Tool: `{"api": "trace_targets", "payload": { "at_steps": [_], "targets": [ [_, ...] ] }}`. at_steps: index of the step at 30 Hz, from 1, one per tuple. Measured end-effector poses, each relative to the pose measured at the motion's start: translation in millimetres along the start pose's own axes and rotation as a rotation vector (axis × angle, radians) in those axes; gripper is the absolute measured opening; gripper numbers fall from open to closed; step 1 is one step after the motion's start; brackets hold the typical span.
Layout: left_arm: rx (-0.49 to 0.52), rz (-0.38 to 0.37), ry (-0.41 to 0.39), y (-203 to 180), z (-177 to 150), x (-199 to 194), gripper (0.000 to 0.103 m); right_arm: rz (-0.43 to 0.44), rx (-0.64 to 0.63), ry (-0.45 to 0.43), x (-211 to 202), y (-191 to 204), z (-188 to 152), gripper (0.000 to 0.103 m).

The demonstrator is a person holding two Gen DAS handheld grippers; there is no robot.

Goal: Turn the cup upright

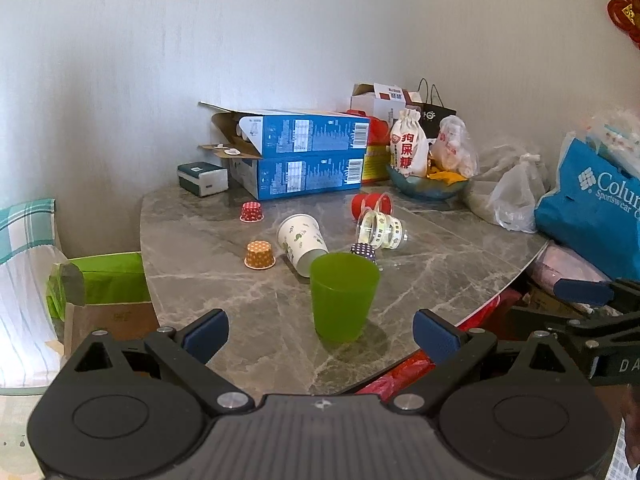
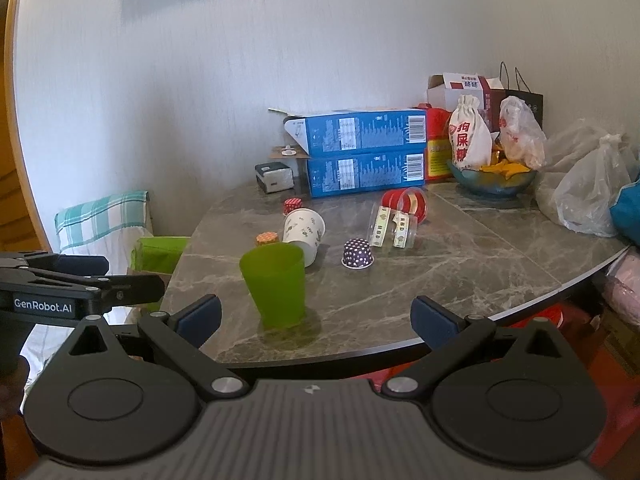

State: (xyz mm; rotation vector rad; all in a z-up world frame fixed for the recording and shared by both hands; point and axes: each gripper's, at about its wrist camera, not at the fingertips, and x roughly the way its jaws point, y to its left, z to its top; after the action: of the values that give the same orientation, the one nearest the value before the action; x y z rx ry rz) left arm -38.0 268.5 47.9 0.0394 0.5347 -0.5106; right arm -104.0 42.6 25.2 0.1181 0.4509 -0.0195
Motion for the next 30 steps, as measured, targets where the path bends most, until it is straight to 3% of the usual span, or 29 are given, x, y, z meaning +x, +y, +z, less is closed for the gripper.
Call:
{"api": "trace_targets", "payload": {
  "at_steps": [30],
  "targets": [
    [0.0,-0.014,0.021,-8,10,30,0.1,-0.001,0.038,-0.011,13,-20,6,0.102]
  ]
}}
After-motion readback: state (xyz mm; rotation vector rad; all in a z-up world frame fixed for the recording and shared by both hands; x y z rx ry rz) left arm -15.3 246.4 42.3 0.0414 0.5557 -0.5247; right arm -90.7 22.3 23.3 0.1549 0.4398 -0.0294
